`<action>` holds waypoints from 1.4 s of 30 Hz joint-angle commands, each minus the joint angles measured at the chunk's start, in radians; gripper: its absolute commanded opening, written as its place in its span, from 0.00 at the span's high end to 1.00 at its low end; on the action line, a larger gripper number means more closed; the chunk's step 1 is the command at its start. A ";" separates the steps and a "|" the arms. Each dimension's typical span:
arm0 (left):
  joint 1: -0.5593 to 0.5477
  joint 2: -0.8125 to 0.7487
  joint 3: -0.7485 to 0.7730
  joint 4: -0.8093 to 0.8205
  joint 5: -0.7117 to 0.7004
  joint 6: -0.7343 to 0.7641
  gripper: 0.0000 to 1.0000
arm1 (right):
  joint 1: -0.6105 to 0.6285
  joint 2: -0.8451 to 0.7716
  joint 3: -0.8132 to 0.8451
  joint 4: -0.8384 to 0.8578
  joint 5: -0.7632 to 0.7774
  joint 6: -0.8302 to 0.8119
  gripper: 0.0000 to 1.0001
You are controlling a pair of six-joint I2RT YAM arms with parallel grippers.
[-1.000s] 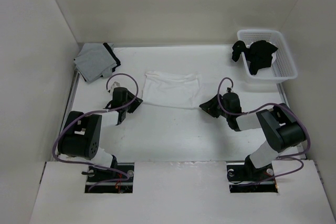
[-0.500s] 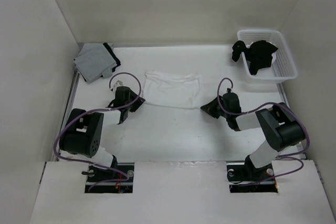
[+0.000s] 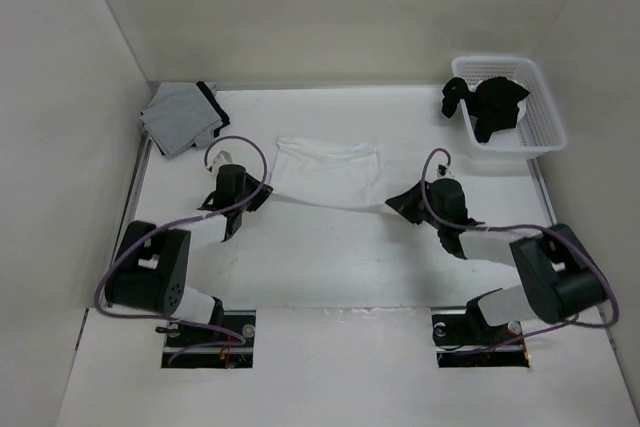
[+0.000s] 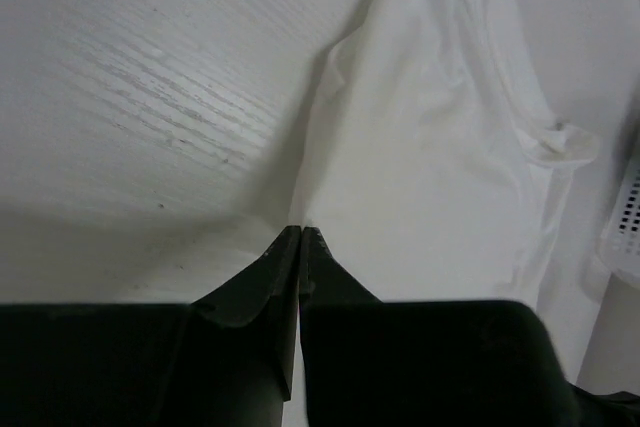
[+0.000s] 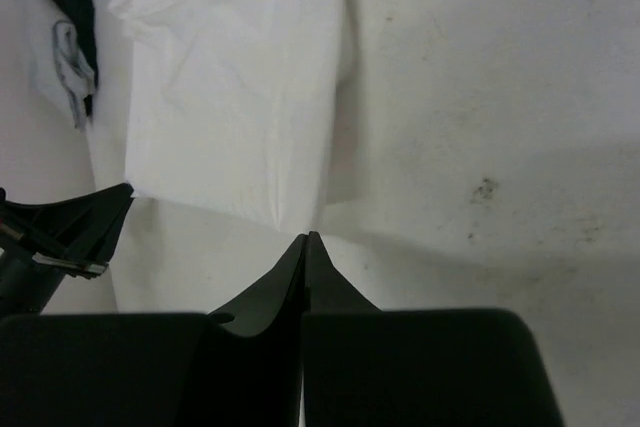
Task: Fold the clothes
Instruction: Fold the tank top
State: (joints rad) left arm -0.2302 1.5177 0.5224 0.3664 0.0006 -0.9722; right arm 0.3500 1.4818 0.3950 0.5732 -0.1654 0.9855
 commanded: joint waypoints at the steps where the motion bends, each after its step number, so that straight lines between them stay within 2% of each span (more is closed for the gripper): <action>1: -0.019 -0.215 -0.027 -0.004 -0.045 0.024 1.00 | 0.031 -0.191 -0.027 -0.073 0.043 -0.060 1.00; 3: -0.033 -0.344 -0.038 -0.078 -0.059 0.032 1.00 | 0.056 -0.320 -0.030 -0.177 0.064 -0.080 1.00; 7: -0.060 -0.615 -0.044 -0.257 -0.065 0.040 1.00 | 0.149 -0.671 0.014 -0.497 0.173 -0.136 1.00; 11: -0.100 -0.937 0.028 -0.516 -0.079 0.030 1.00 | 0.299 -0.977 0.149 -0.852 0.320 -0.157 1.00; 14: -0.137 -1.102 0.135 -0.691 -0.129 0.033 1.00 | 0.446 -1.084 0.270 -1.039 0.449 -0.137 1.00; 18: -0.174 -1.142 0.208 -0.788 -0.159 0.040 1.00 | 0.621 -1.080 0.367 -1.125 0.588 -0.133 1.00; 20: -0.177 -1.110 0.185 -0.782 -0.163 0.036 1.00 | 0.652 -1.017 0.378 -1.112 0.621 -0.163 1.00; 22: -0.165 -1.046 0.153 -0.741 -0.157 0.041 1.00 | 0.610 -0.925 0.375 -1.066 0.600 -0.208 1.00; 24: -0.148 -0.969 0.117 -0.675 -0.148 0.041 1.00 | 0.516 -0.824 0.354 -0.980 0.513 -0.248 1.00; 27: -0.105 -0.808 0.079 -0.546 -0.133 0.047 1.00 | 0.322 -0.660 0.300 -0.779 0.296 -0.272 1.00; 29: -0.068 -0.673 0.068 -0.442 -0.128 0.053 1.00 | 0.208 -0.524 0.291 -0.652 0.175 -0.274 1.00; 32: -0.004 -0.431 0.094 -0.289 -0.123 0.052 1.00 | 0.108 -0.306 0.343 -0.531 0.087 -0.280 1.00; 37: 0.018 -0.116 0.246 -0.143 -0.087 0.012 0.99 | 0.005 0.002 0.530 -0.477 0.017 -0.295 1.00; 40: 0.022 -0.062 0.297 -0.124 -0.067 0.001 0.99 | -0.025 0.067 0.580 -0.477 0.009 -0.298 1.00; 42: 0.024 -0.066 0.286 -0.116 -0.063 0.000 0.99 | -0.024 0.055 0.562 -0.464 0.001 -0.300 1.00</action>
State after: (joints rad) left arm -0.2134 1.4860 0.7567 0.1219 -0.0830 -0.9569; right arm 0.3344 1.5642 0.9211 0.0132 -0.1181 0.7090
